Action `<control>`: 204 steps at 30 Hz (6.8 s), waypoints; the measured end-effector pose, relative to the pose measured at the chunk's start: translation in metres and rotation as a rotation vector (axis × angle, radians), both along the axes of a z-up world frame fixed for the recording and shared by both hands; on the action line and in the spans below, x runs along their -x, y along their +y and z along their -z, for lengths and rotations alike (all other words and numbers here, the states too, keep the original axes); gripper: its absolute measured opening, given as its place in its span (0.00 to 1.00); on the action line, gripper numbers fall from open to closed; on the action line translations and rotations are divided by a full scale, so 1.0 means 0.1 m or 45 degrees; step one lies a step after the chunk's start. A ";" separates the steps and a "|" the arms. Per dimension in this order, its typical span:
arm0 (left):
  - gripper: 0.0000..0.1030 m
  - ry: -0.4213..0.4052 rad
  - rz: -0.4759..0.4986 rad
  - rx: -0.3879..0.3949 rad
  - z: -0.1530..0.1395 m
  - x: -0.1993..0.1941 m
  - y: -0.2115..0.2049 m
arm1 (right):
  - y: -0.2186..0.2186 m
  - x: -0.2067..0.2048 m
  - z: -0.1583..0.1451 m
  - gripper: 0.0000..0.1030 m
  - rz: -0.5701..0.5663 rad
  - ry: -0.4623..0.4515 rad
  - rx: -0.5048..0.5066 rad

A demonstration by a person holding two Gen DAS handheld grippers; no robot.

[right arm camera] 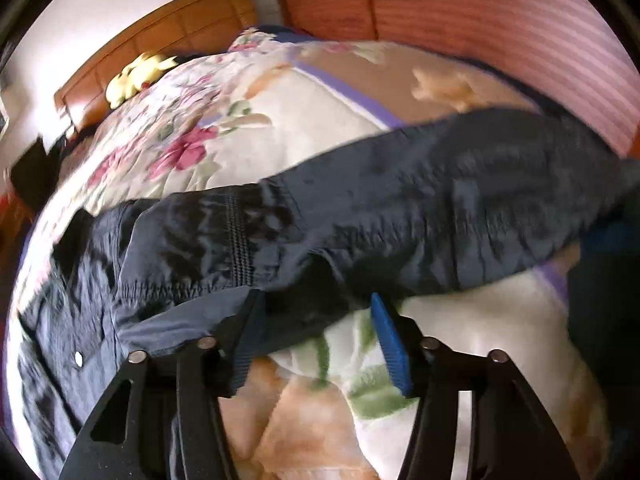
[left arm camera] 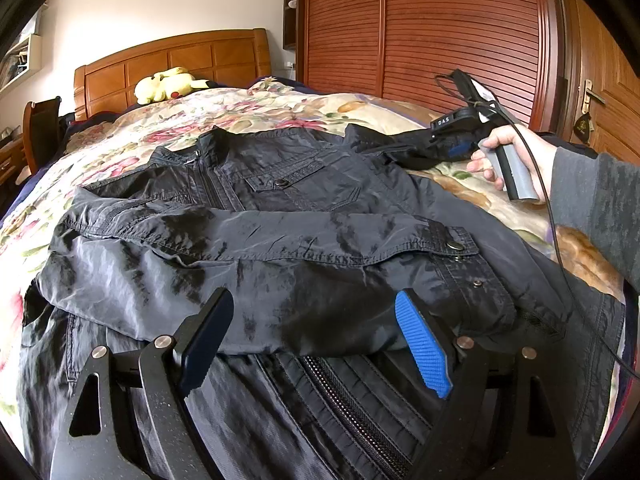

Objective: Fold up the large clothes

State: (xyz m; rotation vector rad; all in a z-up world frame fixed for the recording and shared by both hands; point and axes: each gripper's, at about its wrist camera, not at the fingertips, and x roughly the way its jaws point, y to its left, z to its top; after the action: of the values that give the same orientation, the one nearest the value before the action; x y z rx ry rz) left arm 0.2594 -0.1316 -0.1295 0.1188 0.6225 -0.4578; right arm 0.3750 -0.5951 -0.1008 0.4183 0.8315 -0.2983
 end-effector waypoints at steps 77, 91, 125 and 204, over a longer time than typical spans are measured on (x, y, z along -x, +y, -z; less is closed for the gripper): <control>0.81 -0.087 -0.107 0.102 -0.55 0.36 0.90 | 2.16 -0.27 0.39 0.56 -0.341 0.173 0.214; 0.81 -0.106 -0.122 0.114 -0.61 0.43 1.08 | 3.10 -0.18 -0.25 0.10 -0.542 -0.010 0.470; 0.81 -0.180 -0.258 0.153 -0.88 0.63 1.73 | 4.41 1.19 -1.17 0.06 -0.996 -0.373 0.452; 0.07 0.175 -0.357 -0.322 -0.23 -0.21 1.45 | 3.37 1.08 0.37 0.59 -0.743 -0.083 0.285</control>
State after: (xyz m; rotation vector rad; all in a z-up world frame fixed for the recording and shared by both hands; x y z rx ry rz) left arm 0.2808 0.0138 -0.1063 0.2378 0.8179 -0.1147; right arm 0.2668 -0.2578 -0.1378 -0.0333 0.8100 0.1640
